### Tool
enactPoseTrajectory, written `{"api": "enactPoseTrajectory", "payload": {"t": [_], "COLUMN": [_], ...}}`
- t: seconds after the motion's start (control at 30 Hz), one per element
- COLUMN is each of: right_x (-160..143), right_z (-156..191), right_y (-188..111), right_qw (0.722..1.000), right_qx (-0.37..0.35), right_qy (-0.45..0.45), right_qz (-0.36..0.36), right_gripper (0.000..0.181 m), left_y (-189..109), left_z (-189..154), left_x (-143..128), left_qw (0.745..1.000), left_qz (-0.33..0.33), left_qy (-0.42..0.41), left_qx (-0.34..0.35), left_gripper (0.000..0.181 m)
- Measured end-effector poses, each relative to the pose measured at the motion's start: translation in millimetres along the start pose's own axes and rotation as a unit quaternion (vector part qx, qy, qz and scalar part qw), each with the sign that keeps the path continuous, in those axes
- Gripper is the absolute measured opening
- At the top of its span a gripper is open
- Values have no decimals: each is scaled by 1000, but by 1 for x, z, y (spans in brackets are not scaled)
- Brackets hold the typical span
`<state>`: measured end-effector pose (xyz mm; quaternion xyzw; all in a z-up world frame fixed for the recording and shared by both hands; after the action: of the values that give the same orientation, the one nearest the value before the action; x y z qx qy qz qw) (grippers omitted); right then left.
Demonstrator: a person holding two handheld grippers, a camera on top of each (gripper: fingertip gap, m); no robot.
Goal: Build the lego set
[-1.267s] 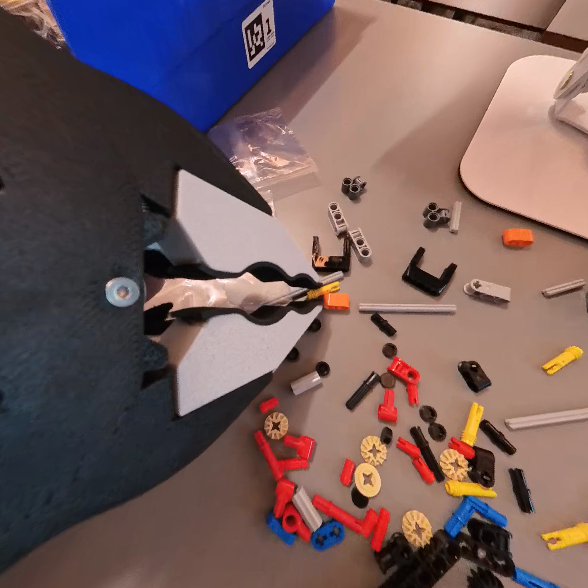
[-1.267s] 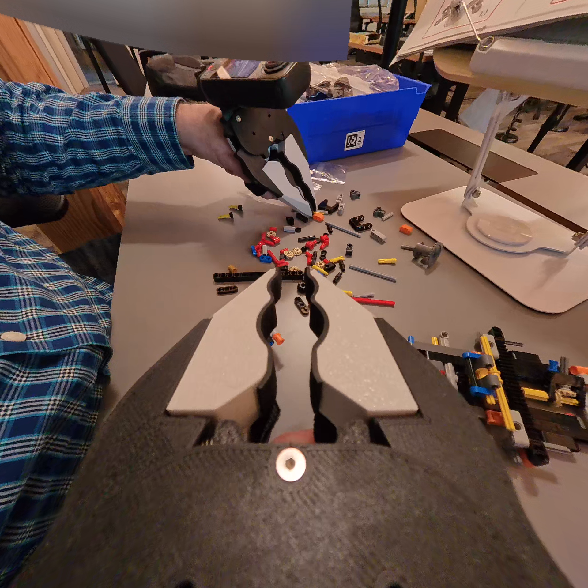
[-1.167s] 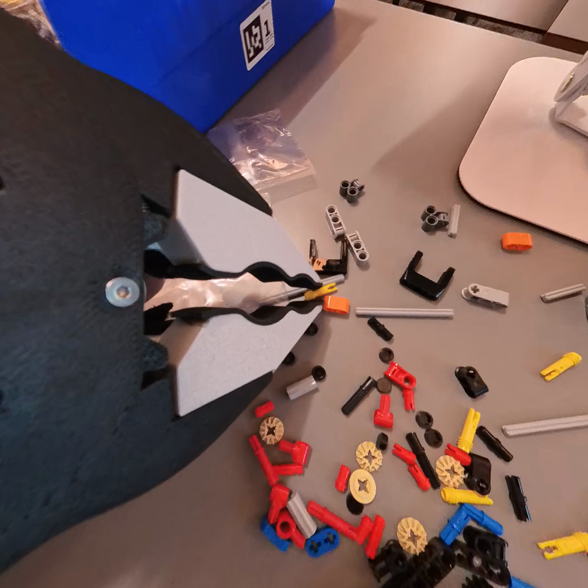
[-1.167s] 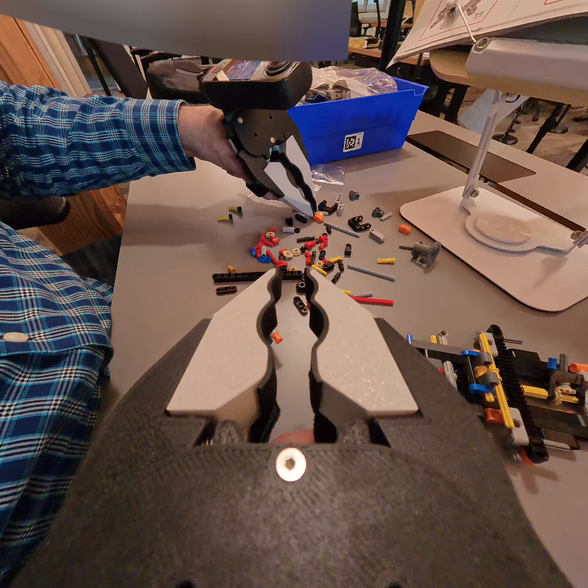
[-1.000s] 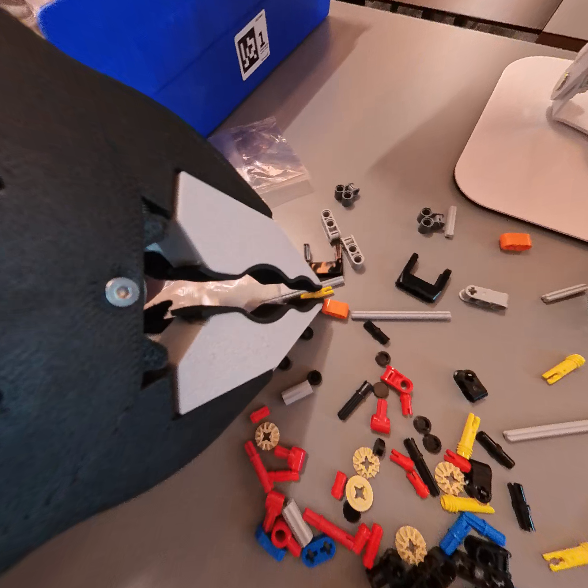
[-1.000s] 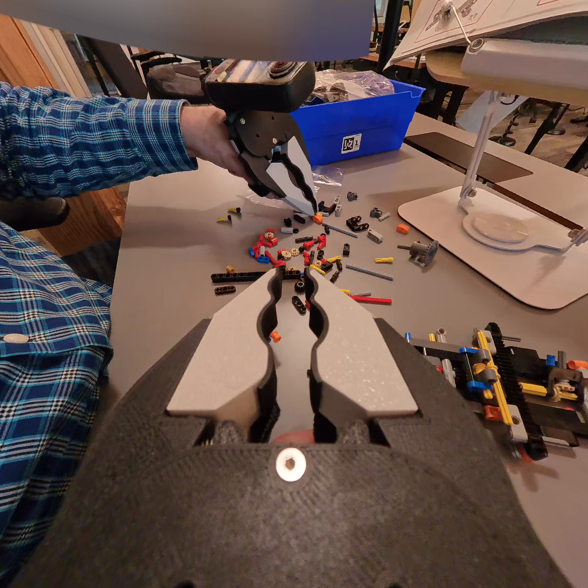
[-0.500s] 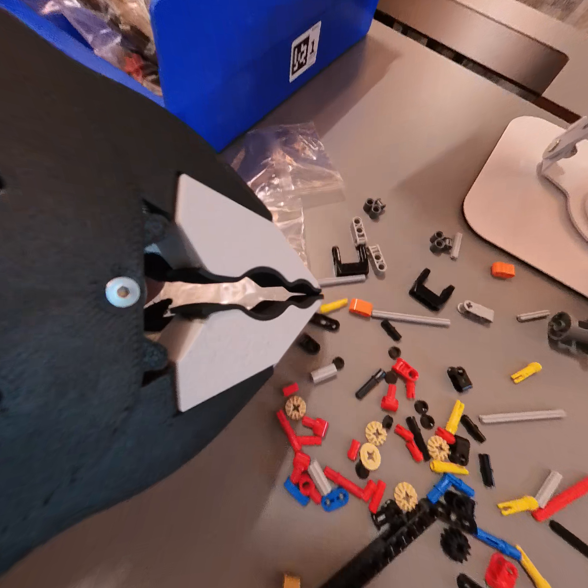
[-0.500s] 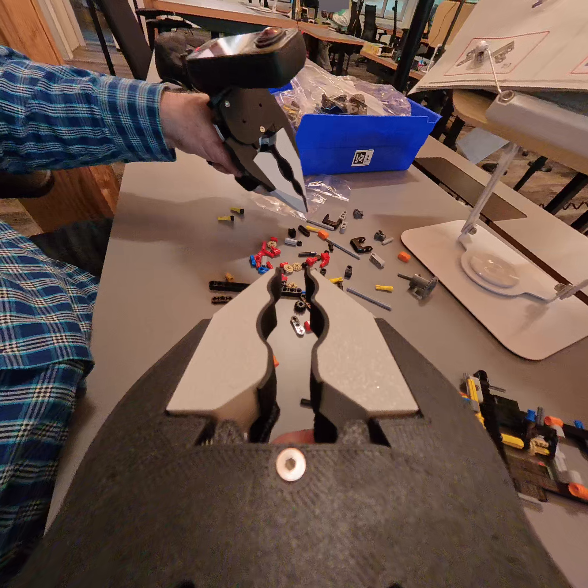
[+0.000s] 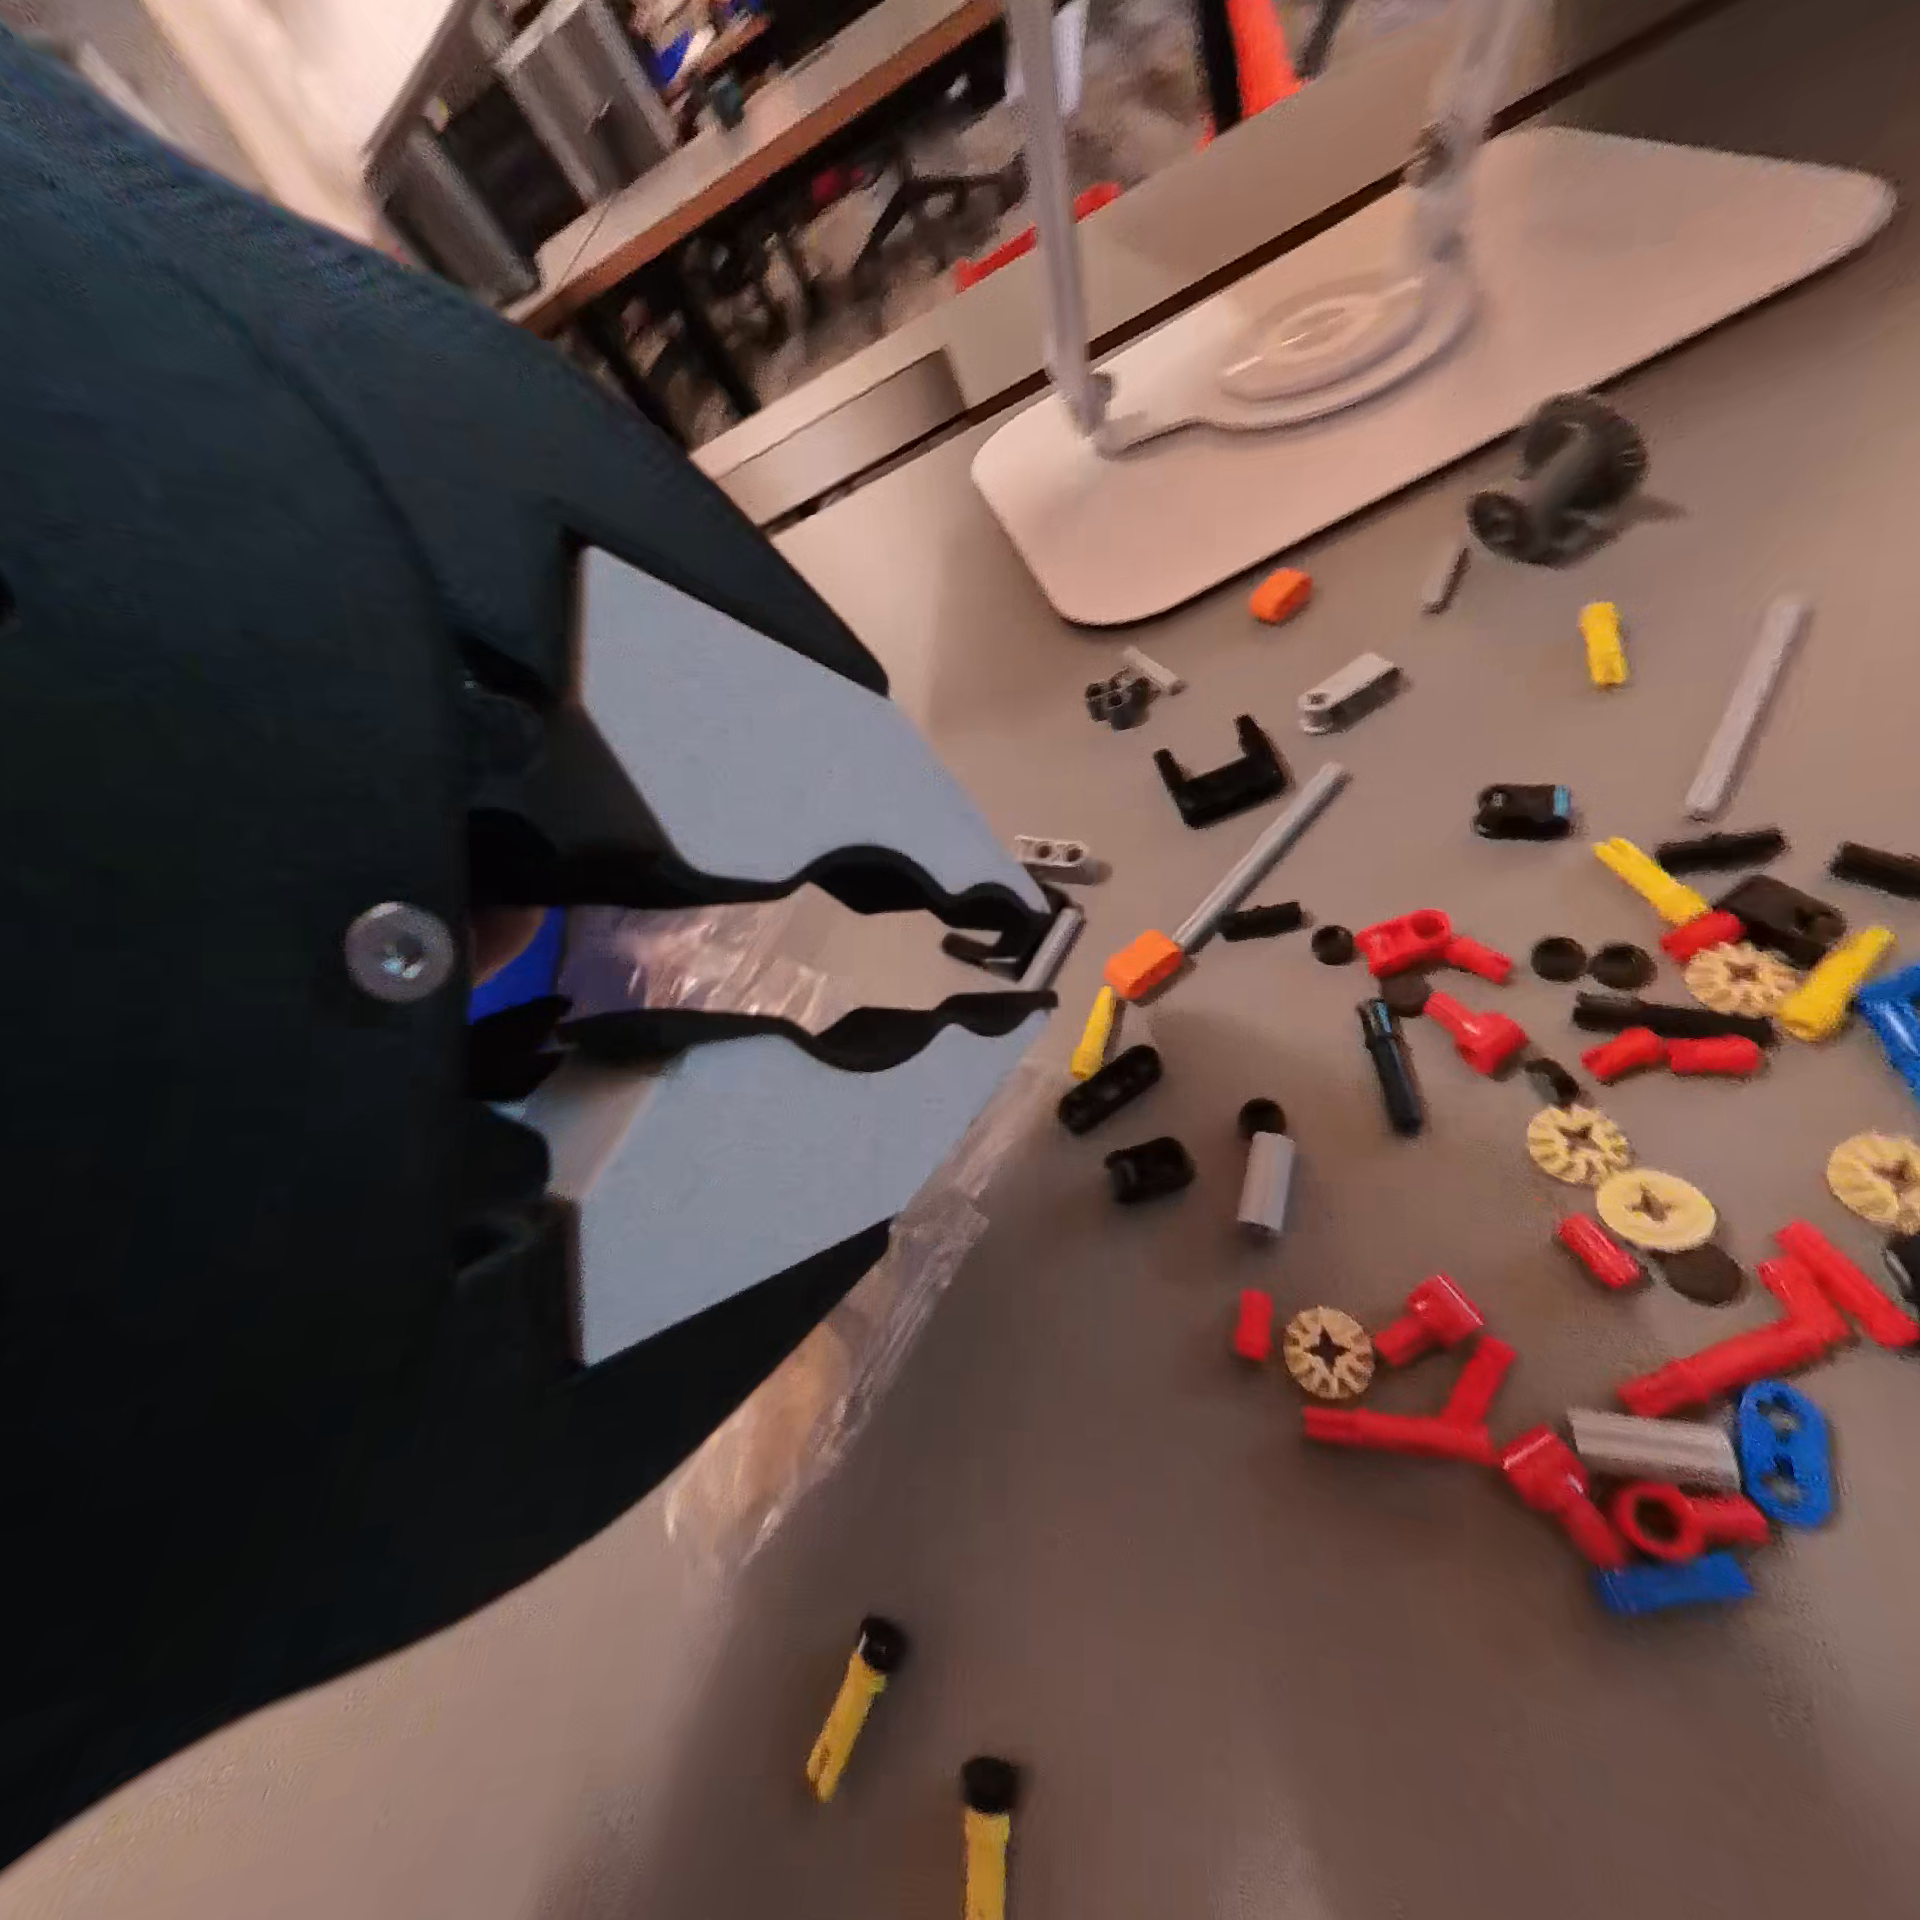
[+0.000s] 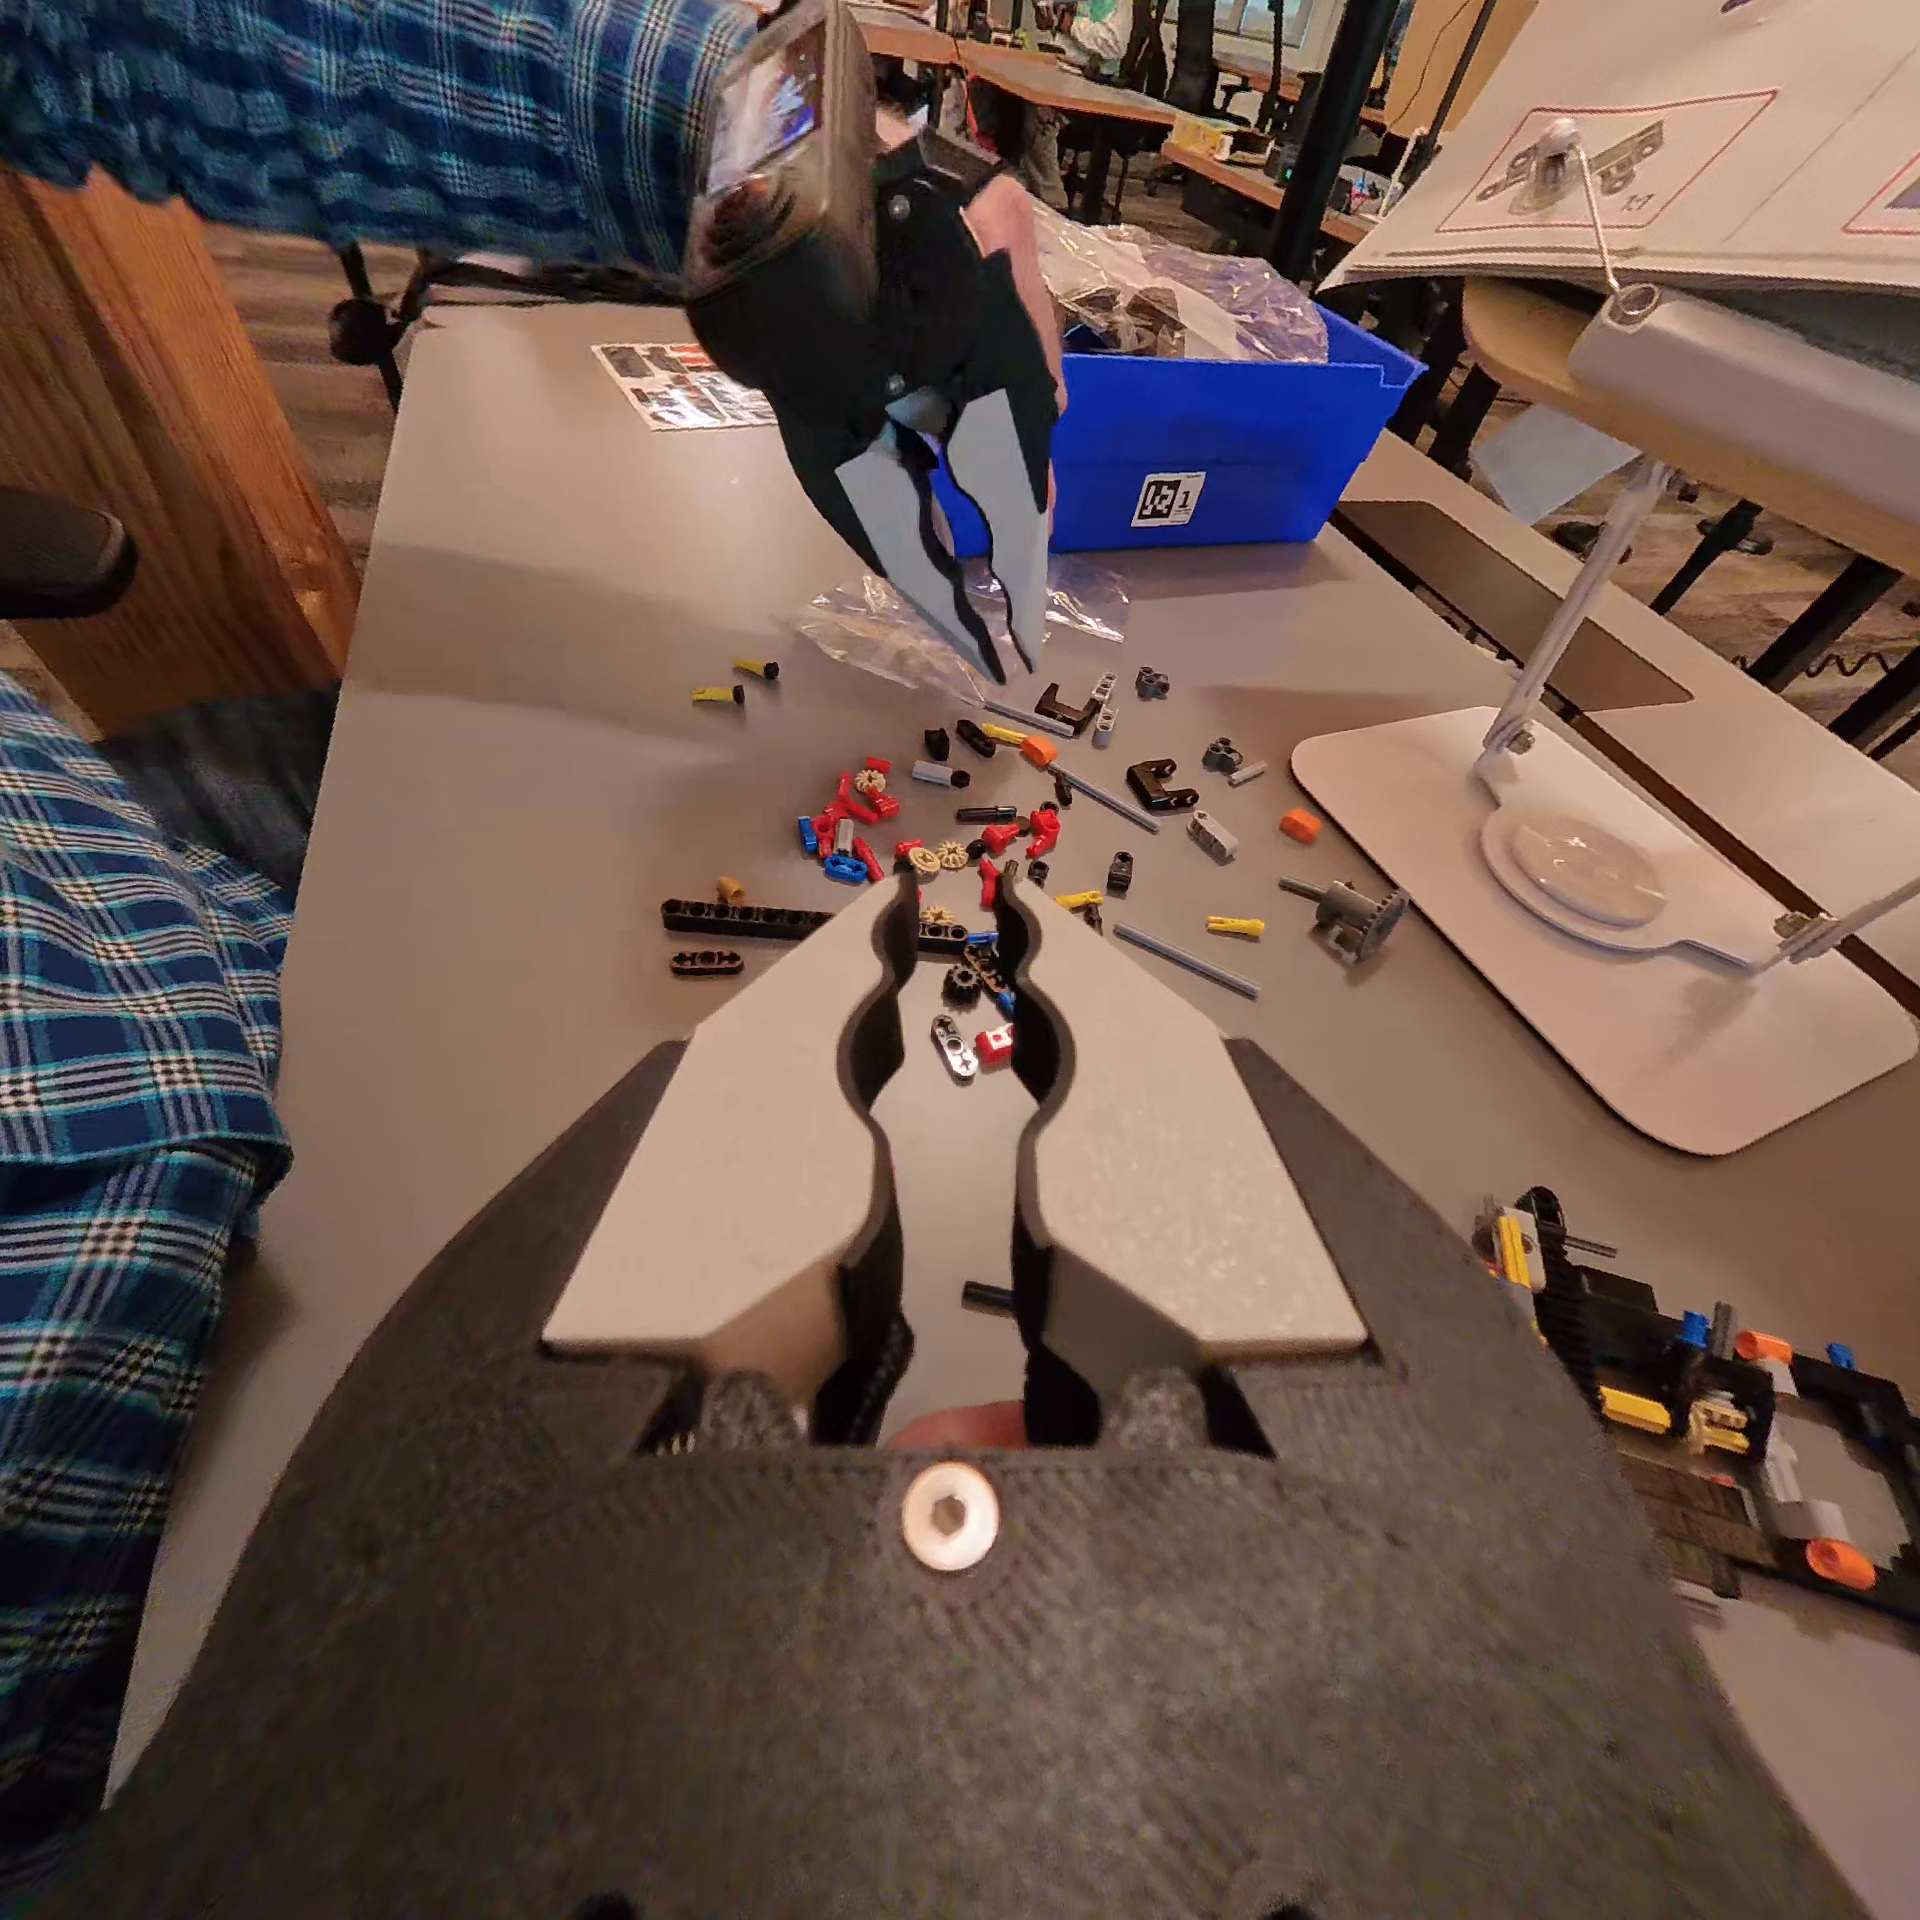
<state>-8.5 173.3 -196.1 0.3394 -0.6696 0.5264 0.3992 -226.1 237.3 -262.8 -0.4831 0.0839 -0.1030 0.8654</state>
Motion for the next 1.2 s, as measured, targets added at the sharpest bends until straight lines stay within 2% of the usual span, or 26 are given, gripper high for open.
{"api": "enactPoseTrajectory", "payload": {"t": [0.17,0.5,0.57,0.7,0.93,1.2], "right_x": [-4,-13,-13,-15,-14,-15], "right_z": [-3,-9,-10,-10,-10,-11], "right_y": [2,5,5,4,2,3], "right_qw": [1000,1000,1000,1000,999,999], "right_qx": [-5,-3,-3,-1,10,24], "right_qy": [9,20,22,22,32,43], "right_qz": [-2,1,-2,-3,-14,-15], "right_gripper": [12,12,12,12,12,12], "left_y": [12,16,16,18,20,22], "left_z": [-3,-13,-15,-17,-14,-10], "left_x": [3,10,12,14,18,18], "left_qw": [996,992,991,994,996,976], "left_qz": [8,-15,-15,-13,-20,-27], "left_qy": [91,126,132,105,5,-94], "left_qx": [9,6,5,-26,-82,-194], "left_gripper": [13,18,13,3,2,2]}}
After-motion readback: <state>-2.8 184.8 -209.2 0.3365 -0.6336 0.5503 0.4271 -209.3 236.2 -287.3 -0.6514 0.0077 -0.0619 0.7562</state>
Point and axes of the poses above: each gripper's, where its closed fingertips meet, y out along the fingers, x out of its top, z = x × y across the jaws, the point moved 3 cm from there along -y, back along the fingers, and after that the axes turned 8 degrees about z, right-handed, at the moved point
